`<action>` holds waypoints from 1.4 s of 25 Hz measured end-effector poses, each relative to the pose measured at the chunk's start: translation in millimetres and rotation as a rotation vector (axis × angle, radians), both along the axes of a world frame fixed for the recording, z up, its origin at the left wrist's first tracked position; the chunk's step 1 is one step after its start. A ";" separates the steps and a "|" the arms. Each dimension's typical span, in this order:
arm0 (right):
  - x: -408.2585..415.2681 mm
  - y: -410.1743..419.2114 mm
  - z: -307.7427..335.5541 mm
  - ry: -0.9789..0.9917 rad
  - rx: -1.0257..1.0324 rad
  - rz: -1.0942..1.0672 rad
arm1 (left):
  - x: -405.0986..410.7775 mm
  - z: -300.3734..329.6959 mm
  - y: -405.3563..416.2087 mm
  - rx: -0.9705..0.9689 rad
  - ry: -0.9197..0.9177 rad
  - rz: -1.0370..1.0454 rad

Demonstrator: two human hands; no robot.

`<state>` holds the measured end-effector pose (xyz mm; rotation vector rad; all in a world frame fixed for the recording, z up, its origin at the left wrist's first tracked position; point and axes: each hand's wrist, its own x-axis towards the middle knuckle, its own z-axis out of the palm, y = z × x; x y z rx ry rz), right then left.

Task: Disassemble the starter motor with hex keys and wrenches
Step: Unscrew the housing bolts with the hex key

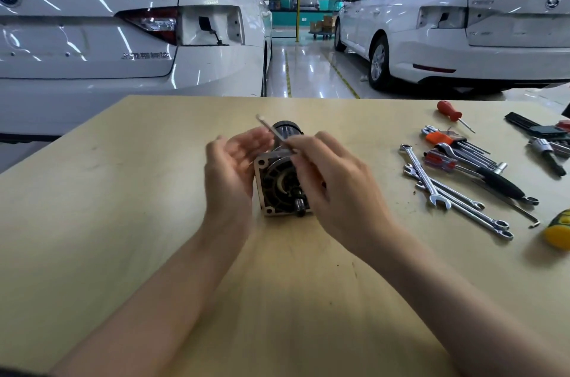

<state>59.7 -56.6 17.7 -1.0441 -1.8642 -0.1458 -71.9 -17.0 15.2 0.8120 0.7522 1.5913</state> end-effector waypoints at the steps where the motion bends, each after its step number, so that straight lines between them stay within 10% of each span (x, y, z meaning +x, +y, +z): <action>1: -0.3 1.0 -0.3 -0.058 0.003 -0.001 | -7.1 0.6 3.8 -0.094 -0.163 0.001; 4: 1.8 3.5 -2.9 -0.169 -0.046 0.034 | -21.6 -2.3 10.4 -0.237 -0.387 0.004; 10: 1.3 2.2 -5.0 -0.097 -0.110 0.078 | -16.2 -2.0 8.3 -0.161 -0.252 -0.030; 17: 16.0 -2.1 8.0 0.980 -0.334 0.125 | 5.3 -1.6 -15.2 0.417 0.699 0.202; 21: 16.2 -1.6 7.7 1.171 -0.499 0.097 | 10.2 -12.0 -17.5 0.608 1.102 0.234; 35: 13.6 -1.7 4.4 1.048 -0.455 0.129 | 10.3 -7.8 -18.3 0.527 0.993 0.261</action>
